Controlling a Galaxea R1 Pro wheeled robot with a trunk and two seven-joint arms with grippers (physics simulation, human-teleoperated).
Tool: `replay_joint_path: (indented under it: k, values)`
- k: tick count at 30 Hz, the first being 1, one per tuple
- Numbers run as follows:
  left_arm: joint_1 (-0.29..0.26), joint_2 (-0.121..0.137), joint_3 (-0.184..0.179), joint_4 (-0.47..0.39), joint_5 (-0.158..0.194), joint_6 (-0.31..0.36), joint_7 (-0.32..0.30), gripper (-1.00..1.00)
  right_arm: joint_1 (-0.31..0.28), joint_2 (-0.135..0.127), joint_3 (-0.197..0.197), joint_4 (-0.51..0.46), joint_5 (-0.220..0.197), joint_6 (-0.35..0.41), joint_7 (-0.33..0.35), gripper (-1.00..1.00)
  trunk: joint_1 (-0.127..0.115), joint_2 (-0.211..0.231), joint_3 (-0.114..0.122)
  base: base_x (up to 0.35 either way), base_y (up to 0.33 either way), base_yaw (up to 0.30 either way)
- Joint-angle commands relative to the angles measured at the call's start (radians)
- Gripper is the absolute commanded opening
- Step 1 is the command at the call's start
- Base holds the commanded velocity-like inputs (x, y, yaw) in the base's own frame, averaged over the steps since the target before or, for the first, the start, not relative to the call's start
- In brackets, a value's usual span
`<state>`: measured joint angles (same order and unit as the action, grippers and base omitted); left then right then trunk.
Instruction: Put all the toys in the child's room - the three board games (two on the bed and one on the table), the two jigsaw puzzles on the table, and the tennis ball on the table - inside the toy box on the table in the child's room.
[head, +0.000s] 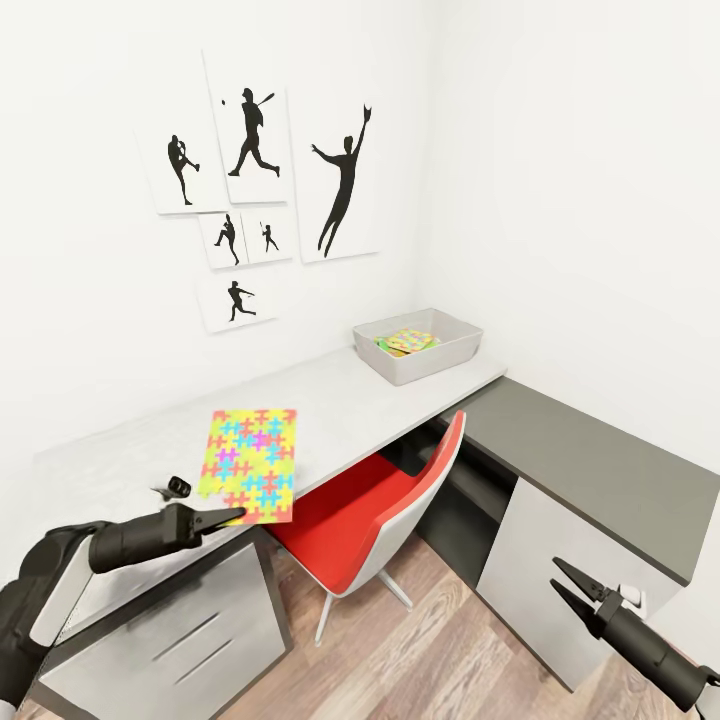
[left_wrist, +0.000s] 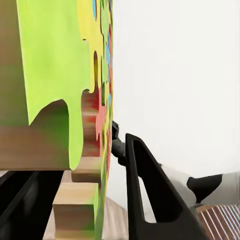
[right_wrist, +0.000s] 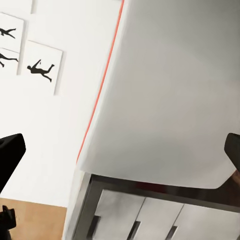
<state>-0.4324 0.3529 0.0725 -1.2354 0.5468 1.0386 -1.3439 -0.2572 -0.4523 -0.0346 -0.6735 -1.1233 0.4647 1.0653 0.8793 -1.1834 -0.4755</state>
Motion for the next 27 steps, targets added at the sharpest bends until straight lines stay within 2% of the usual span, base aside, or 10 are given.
replay_joint_path:
  k: [1, 5, 8, 13, 21, 27]
  values:
    - [0.0, 0.007, -0.002, -0.001, 0.002, 0.008, -0.011, -1.0, 0.0, 0.0, 0.001, 0.0, -0.007, 0.009, 0.0, 1.0, 0.0, -0.001, -0.001, 0.0, 0.0, 0.0]
    - [0.001, 0.053, -0.006, 0.003, 0.0, 0.008, -0.083, -1.0, 0.0, 0.0, 0.002, 0.0, -0.007, 0.009, -0.002, 1.0, -0.008, 0.013, 0.005, 0.0, 0.0, 0.0]
    - [0.0, 0.074, -0.006, 0.002, 0.001, 0.009, -0.105, -1.0, 0.0, 0.001, 0.002, 0.0, -0.006, 0.009, -0.006, 1.0, -0.019, 0.034, 0.015, 0.0, 0.0, 0.0]
    - [-0.003, 0.081, -0.012, 0.014, 0.0, 0.009, -0.112, -1.0, 0.0, 0.001, 0.001, 0.0, -0.006, 0.008, -0.009, 1.0, -0.038, 0.069, 0.03, 0.0, 0.0, 0.0]
    - [-0.006, 0.081, -0.013, 0.02, 0.0, 0.009, -0.113, -1.0, 0.0, 0.002, 0.0, -0.008, -0.007, 0.009, -0.08, 1.0, -0.069, 0.125, 0.055, 0.0, 0.0, 0.0]
    - [-0.006, 0.081, -0.013, 0.02, -0.001, 0.009, -0.113, -1.0, 0.001, 0.0, 0.001, -0.162, 0.006, 0.016, -0.105, 1.0, -0.092, 0.167, 0.074, 0.0, 0.0, 0.0]
